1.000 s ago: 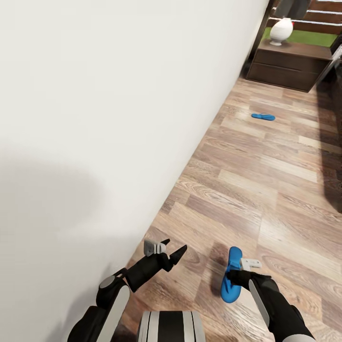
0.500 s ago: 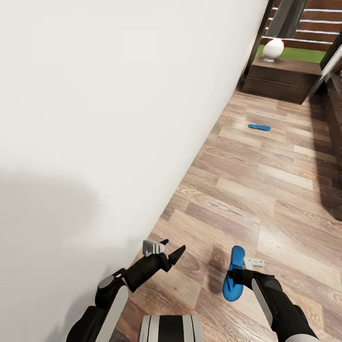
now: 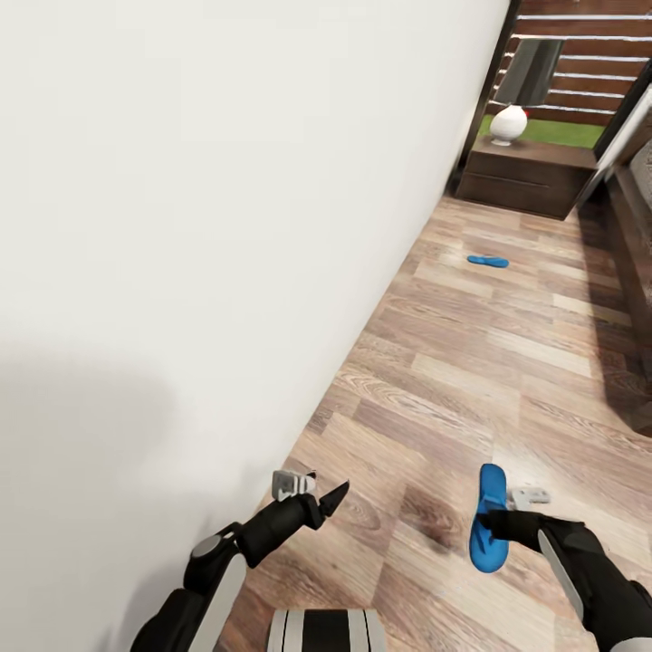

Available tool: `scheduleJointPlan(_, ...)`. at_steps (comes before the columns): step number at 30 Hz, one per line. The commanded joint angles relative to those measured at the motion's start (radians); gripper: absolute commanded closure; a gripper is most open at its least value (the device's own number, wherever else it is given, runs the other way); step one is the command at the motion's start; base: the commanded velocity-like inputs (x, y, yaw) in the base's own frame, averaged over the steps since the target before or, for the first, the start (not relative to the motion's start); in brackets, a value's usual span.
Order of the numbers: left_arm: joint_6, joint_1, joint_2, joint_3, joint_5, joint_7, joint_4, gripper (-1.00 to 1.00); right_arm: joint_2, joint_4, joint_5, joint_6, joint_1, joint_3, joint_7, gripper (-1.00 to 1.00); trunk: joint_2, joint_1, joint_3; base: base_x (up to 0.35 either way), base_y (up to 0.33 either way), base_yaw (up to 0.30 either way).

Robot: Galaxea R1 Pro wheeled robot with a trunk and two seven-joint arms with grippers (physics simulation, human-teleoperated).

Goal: In the bedroom, move the book from the bed onto either nightstand, and place the two sandals side by side next to the bed.

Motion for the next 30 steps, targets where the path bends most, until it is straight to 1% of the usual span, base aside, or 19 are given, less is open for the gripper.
scheduleJointPlan(1, 0.009, -0.001, -0.001, 0.001, 0.005, 0.003, 0.01, -1.0, -0.016, -0.001, -0.013, 0.008, 0.0, -0.001, 0.02, 1.0, 0.0, -0.001, 0.003, 0.0, 0.0, 0.0)
scheduleJointPlan(2, 0.009, -0.001, -0.001, 0.001, 0.002, 0.004, 0.013, -1.0, -0.022, -0.001, -0.013, 0.008, 0.0, -0.002, 0.03, 1.0, 0.0, -0.001, 0.007, 0.0, 0.0, 0.0)
scheduleJointPlan(4, 0.008, -0.002, -0.001, 0.001, -0.009, 0.01, 0.022, -1.0, -0.046, -0.001, -0.013, 0.009, 0.0, -0.006, 0.08, 1.0, 0.001, -0.002, 0.015, 0.0, 0.0, 0.0)
scheduleJointPlan(6, 0.008, -0.003, -0.001, 0.001, -0.014, 0.013, 0.026, -1.0, -0.066, -0.001, -0.012, 0.009, 0.0, -0.024, 0.134, 1.0, 0.001, -0.003, 0.023, 0.0, 0.0, 0.0)
scheduleJointPlan(8, 0.008, -0.003, -0.001, 0.001, -0.017, 0.015, 0.029, -1.0, -0.079, -0.001, -0.012, 0.01, 0.0, -0.05, 0.172, 1.0, 0.002, -0.004, 0.03, 0.0, 0.0, 0.0)
scheduleJointPlan(11, 0.007, -0.003, -0.001, 0.0, -0.019, 0.015, 0.031, -1.0, -0.087, 0.0, -0.012, 0.011, 0.0, -0.079, 0.192, 1.0, 0.002, -0.005, 0.042, 0.0, 0.0, 0.0)
scheduleJointPlan(14, 0.006, -0.004, -0.001, 0.0, -0.03, 0.017, 0.044, -1.0, -0.092, 0.002, -0.012, 0.011, 0.0, -0.088, 0.197, 1.0, 0.003, -0.006, 0.054, 0.0, 0.0, 0.0)
scheduleJointPlan(16, 0.006, -0.005, -0.002, 0.0, -0.045, 0.017, 0.068, -1.0, -0.108, 0.006, -0.012, 0.011, 0.0, -0.089, 0.198, 1.0, 0.004, -0.007, 0.061, 0.0, 0.0, 0.0)
scheduleJointPlan(17, 0.006, -0.006, -0.002, 0.0, -0.057, 0.017, 0.084, -1.0, -0.129, 0.008, -0.013, 0.011, 0.001, -0.089, 0.207, 1.0, 0.004, -0.008, 0.065, 0.0, 0.0, 0.0)
scheduleJointPlan(18, 0.005, -0.007, -0.002, -0.001, -0.065, 0.019, 0.093, -1.0, -0.15, 0.01, -0.013, 0.011, 0.001, -0.089, 0.239, 1.0, 0.004, -0.008, 0.069, 0.0, 0.0, 0.0)
scheduleJointPlan(19, 0.005, -0.007, -0.002, -0.001, -0.066, 0.02, 0.095, -1.0, -0.156, 0.011, -0.013, 0.01, 0.001, -0.089, 0.256, 1.0, 0.004, -0.009, 0.073, 0.0, 0.0, 0.0)
scheduleJointPlan(20, 0.005, -0.007, -0.002, -0.001, -0.069, 0.023, 0.097, -1.0, -0.167, 0.013, -0.013, 0.009, 0.001, -0.089, 0.294, 1.0, 0.004, -0.009, 0.077, 0.0, 0.0, 0.0)
scheduleJointPlan(21, 0.005, -0.007, -0.002, -0.001, -0.071, 0.028, 0.1, -1.0, -0.181, 0.025, -0.013, 0.007, 0.001, -0.09, 0.349, 1.0, 0.005, -0.01, 0.081, 0.0, 0.0, 0.0)
scheduleJointPlan(22, 0.005, -0.007, -0.002, -0.001, -0.072, 0.029, 0.101, -1.0, -0.192, 0.039, -0.013, 0.006, 0.001, -0.09, 0.378, 1.0, 0.005, -0.01, 0.084, 0.0, 0.0, 0.0)
scheduleJointPlan(23, 0.005, -0.008, -0.002, -0.001, -0.073, 0.031, 0.101, -1.0, -0.205, 0.054, -0.013, 0.005, 0.001, -0.091, 0.4, 1.0, 0.005, -0.01, 0.088, 0.0, 0.0, 0.0)
scheduleJointPlan(24, 0.005, -0.008, -0.002, -0.001, -0.073, 0.031, 0.101, -1.0, -0.211, 0.062, -0.013, 0.005, 0.001, -0.091, 0.407, 1.0, 0.005, -0.011, 0.092, 0.0, 0.0, 0.0)
scheduleJointPlan(25, 0.005, -0.008, -0.001, -0.001, -0.074, 0.032, 0.1, -1.0, -0.227, 0.084, -0.014, 0.004, 0.002, -0.091, 0.424, 1.0, 0.006, -0.011, 0.096, 0.0, 0.0, 0.0)
scheduleJointPlan(27, 0.006, -0.008, -0.001, -0.001, -0.075, 0.032, 0.098, -1.0, -0.237, 0.099, -0.019, 0.004, 0.002, -0.09, 0.448, 1.0, 0.006, -0.012, 0.104, 0.0, 0.0, 0.0)
scheduleJointPlan(30, 0.007, -0.008, 0.002, 0.0, -0.076, 0.031, 0.095, -1.0, -0.253, 0.122, -0.048, 0.003, 0.002, -0.092, 0.536, 1.0, 0.007, -0.014, 0.115, 0.0, 0.0, 0.0)
